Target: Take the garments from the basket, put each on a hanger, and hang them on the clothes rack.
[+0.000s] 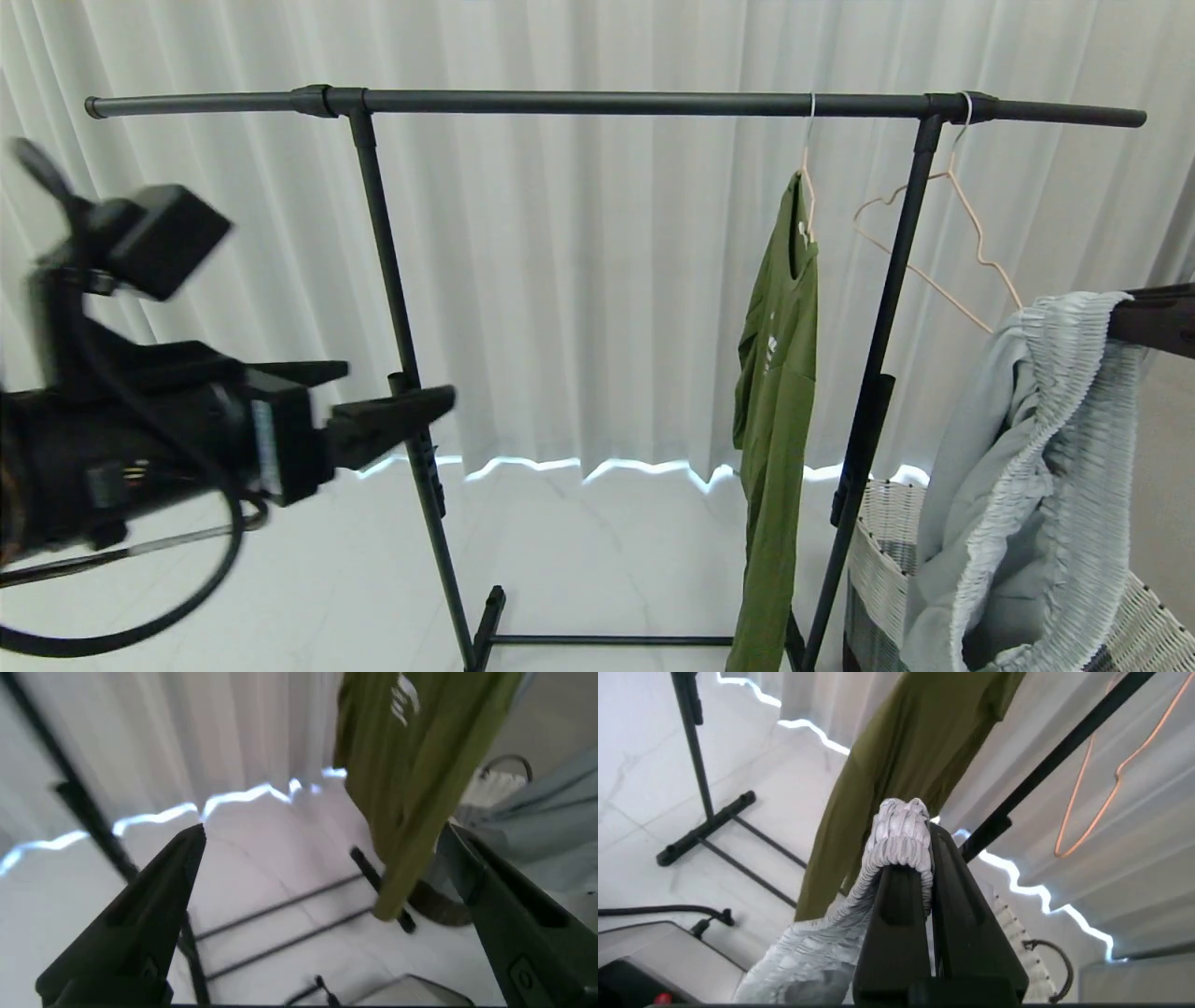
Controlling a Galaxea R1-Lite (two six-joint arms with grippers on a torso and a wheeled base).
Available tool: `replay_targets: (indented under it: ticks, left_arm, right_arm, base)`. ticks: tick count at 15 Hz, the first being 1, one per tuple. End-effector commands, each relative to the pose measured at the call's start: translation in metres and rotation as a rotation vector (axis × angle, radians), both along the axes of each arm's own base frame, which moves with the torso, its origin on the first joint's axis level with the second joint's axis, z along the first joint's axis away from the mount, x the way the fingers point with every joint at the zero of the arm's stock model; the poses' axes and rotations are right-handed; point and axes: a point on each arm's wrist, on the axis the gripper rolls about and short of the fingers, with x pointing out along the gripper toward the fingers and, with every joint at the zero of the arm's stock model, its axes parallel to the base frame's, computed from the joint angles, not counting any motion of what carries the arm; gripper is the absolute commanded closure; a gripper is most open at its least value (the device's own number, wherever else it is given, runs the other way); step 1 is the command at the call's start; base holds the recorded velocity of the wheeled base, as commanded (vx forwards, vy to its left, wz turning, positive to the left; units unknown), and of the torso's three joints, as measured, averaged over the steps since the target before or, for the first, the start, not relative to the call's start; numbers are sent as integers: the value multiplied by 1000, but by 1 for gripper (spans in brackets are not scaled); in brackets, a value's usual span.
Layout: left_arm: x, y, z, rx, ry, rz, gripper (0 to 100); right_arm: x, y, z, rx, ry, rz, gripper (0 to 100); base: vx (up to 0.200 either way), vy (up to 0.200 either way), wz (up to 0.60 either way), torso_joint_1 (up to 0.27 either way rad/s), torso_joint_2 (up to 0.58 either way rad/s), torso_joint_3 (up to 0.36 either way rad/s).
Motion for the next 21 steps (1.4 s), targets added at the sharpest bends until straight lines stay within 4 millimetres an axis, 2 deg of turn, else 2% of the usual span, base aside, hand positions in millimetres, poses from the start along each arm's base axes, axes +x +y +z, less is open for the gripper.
replay_targets:
  ticks: [1,3,5,9,10,12,15,18,21]
  left_arm:
    - [21,-89,-42,111,176,-96,0]
    - [13,-142,-59,94,256,-147,0]
    - [7,-183,-71,69,290,-200,0]
    - [-16,-247,-104,63,307,-326,0]
    - [-16,-260,-110,41,309,-330,0]
    - [-8,-279,-112,-15,320,-312,0]
    - [19,-295,-122,-54,328,-251,0]
    - [35,-295,-148,-11,360,-208,0]
    - [32,-295,-163,26,386,-208,0]
  right_arm:
    - [5,3,-2,0,19,6,100]
    - [6,4,-2,20,32,4,100]
    - [6,7,-3,25,41,24,100]
    - [3,14,-5,56,67,58,100]
    - [3,15,-4,59,65,59,100]
    - [2,14,-3,62,61,62,100]
    - [0,13,-2,69,59,71,100]
    - [-2,12,0,76,53,70,100]
    - [-2,11,0,86,56,62,100]
  base:
    - [0,0,0,0,0,0]
    - [0,0,0,0,0,0]
    - [0,0,0,0,0,0]
    - [0,0,0,0,0,0]
    - [0,0,0,0,0,0]
    - [0,0,0,0,0,0]
    - [0,0,0,0,0,0]
    - [0,0,0,0,0,0]
    - [0,0,0,0,0,0]
